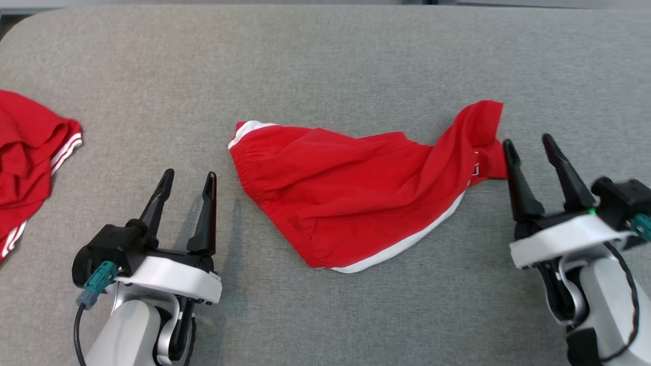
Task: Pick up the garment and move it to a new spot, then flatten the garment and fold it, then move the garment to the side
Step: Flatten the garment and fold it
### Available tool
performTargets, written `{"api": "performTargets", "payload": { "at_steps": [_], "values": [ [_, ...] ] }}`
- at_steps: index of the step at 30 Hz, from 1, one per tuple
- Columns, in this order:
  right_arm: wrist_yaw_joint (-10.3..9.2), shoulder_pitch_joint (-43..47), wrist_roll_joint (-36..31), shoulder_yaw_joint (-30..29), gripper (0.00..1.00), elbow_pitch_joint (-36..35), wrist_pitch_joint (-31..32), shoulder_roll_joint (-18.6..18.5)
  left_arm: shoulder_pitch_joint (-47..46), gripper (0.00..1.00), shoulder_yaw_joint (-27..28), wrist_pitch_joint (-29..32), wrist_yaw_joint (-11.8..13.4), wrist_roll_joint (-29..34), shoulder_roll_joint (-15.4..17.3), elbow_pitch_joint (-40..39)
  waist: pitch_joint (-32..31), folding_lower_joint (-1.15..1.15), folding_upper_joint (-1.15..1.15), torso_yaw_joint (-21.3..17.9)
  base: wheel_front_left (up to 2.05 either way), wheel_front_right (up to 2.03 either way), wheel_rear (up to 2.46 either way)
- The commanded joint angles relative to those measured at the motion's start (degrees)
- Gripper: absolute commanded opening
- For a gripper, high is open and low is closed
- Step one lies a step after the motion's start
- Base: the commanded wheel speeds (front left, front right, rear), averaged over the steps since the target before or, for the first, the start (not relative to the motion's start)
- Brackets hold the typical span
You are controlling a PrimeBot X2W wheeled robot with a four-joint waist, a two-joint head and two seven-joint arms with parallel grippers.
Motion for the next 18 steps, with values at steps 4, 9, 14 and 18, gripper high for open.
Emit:
{"api": "performTargets", "payload": {
  "at_steps": [4, 9, 14, 18],
  "values": [
    [0.14, 5.4, -1.9, -3.0, 1.00, -4.9, -0.4, 0.2, 1.3, 1.00, 0.9, -0.2, 0.3, 0.3, 0.9, -0.4, -2.2, 0.00, 0.00, -2.1, 0.00, 0.00, 0.00],
    [0.14, 10.5, -3.4, -5.4, 1.00, -9.3, -0.3, 1.3, 3.3, 1.00, 1.3, -0.2, 0.9, 0.1, 1.2, -0.7, -4.6, 0.00, 0.00, -3.6, 0.00, 0.00, 0.00],
    [0.14, 14.6, -4.4, -6.5, 1.00, -12.8, 0.9, 2.2, 6.2, 1.00, 1.2, -0.1, 1.5, -0.4, 1.0, -1.2, -7.3, 0.00, 0.00, -4.6, 0.00, 0.00, 0.00],
    [0.14, 16.5, -4.8, -7.1, 1.00, -14.7, 1.9, 3.0, 7.6, 1.00, 0.8, 0.2, 1.7, -0.7, 0.9, -1.7, -8.3, 0.00, 0.00, -4.9, 0.00, 0.00, 0.00]
  ]
}}
